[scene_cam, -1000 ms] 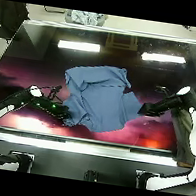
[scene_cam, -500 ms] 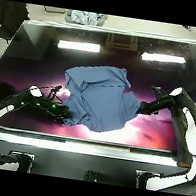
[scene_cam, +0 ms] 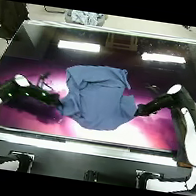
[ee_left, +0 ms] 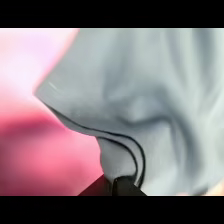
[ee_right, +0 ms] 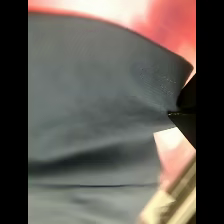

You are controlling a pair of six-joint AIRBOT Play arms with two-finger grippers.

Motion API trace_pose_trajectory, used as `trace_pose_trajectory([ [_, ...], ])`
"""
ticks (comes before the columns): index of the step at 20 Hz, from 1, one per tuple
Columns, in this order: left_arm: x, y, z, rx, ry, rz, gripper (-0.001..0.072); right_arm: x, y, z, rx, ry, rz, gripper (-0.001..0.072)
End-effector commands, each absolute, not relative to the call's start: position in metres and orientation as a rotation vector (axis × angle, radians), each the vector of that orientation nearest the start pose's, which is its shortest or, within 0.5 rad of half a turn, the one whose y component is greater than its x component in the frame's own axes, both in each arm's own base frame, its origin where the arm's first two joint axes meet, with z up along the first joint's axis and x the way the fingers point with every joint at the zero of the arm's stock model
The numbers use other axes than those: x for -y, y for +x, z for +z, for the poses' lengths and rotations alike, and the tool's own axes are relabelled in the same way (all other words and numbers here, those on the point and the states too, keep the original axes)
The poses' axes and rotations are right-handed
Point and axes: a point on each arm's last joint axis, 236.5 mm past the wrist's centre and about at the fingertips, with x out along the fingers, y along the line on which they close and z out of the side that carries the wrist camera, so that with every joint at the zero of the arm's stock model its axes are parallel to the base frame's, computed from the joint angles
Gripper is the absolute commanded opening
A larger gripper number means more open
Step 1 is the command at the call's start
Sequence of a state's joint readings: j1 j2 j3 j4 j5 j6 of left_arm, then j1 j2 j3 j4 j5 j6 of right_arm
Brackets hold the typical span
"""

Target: Fold the shirts.

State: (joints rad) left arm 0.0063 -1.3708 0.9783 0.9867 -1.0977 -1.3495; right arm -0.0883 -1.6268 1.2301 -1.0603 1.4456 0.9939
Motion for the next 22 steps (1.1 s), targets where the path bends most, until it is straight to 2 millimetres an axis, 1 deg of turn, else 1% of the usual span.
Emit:
trace_pose_trajectory([
  [1, 0.041, 0.414, -0.013, -1.242, -0.488, -0.228, 0.0031, -0.169, 0.307, -0.058, -1.605, 0.083, 0.882, 0.004],
  [2, 0.019, 0.431, -0.005, -1.21, -0.516, -0.19, 0.0031, -0.207, 0.302, -0.057, -1.573, 0.081, 0.924, 0.004],
  [3, 0.0, 0.446, 0.0, -1.19, -0.546, -0.157, 0.0031, -0.252, 0.297, -0.051, -1.52, 0.091, 0.975, 0.0041],
  [5, -0.025, 0.469, 0.001, -1.187, -0.569, -0.138, 0.0031, -0.333, 0.287, -0.04, -1.403, 0.153, 1.018, 0.0042],
  [6, -0.03, 0.477, -0.002, -1.196, -0.575, -0.138, 0.0031, -0.365, 0.288, -0.037, -1.336, 0.181, 1.001, 0.0042],
  [7, -0.033, 0.485, -0.007, -1.208, -0.595, -0.132, 0.0032, -0.393, 0.286, -0.035, -1.289, 0.22, 0.978, 0.0042],
  [8, -0.034, 0.493, -0.014, -1.219, -0.622, -0.119, 0.0031, -0.411, 0.283, -0.036, -1.27, 0.26, 0.946, 0.0042],
  [9, -0.033, 0.497, -0.021, -1.23, -0.652, -0.11, 0.0032, -0.424, 0.28, -0.04, -1.262, 0.29, 0.918, 0.0042],
  [10, -0.03, 0.5, -0.026, -1.238, -0.679, -0.109, 0.0032, -0.431, 0.277, -0.045, -1.263, 0.298, 0.903, 0.0042],
  [12, -0.025, 0.502, -0.033, -1.248, -0.709, -0.124, 0.0032, -0.432, 0.279, -0.051, -1.268, 0.305, 0.885, 0.0044],
  [13, -0.024, 0.502, -0.033, -1.248, -0.704, -0.127, 0.0032, -0.427, 0.285, -0.051, -1.263, 0.309, 0.873, 0.0071],
  [14, -0.025, 0.502, -0.031, -1.244, -0.704, -0.126, 0.0032, -0.421, 0.293, -0.05, -1.26, 0.32, 0.86, 0.0138],
  [15, -0.026, 0.503, -0.028, -1.237, -0.698, -0.129, 0.0108, -0.412, 0.3, -0.048, -1.264, 0.328, 0.852, 0.0343],
  [16, -0.026, 0.505, -0.024, -1.23, -0.686, -0.139, 0.0478, -0.401, 0.308, -0.042, -1.253, 0.318, 0.866, 0.0559],
  [17, -0.026, 0.505, -0.018, -1.231, -0.689, -0.143, 0.0717, -0.388, 0.312, -0.031, -1.232, 0.276, 0.915, 0.0637],
  [18, -0.026, 0.505, -0.009, -1.233, -0.68, -0.156, 0.0718, -0.368, 0.317, -0.013, -1.2, 0.225, 0.975, 0.0702],
  [19, -0.026, 0.502, 0.002, -1.238, -0.666, -0.178, 0.0717, -0.344, 0.322, 0.005, -1.171, 0.188, 1.02, 0.071],
  [20, -0.023, 0.493, 0.014, -1.252, -0.63, -0.219, 0.0717, -0.309, 0.33, 0.025, -1.157, 0.183, 1.027, 0.071],
  [21, -0.018, 0.479, 0.025, -1.276, -0.58, -0.266, 0.0716, -0.271, 0.341, 0.041, -1.147, 0.207, 0.991, 0.0707],
  [22, -0.015, 0.462, 0.032, -1.309, -0.541, -0.287, 0.0716, -0.227, 0.36, 0.055, -1.11, 0.239, 0.924, 0.0701],
])
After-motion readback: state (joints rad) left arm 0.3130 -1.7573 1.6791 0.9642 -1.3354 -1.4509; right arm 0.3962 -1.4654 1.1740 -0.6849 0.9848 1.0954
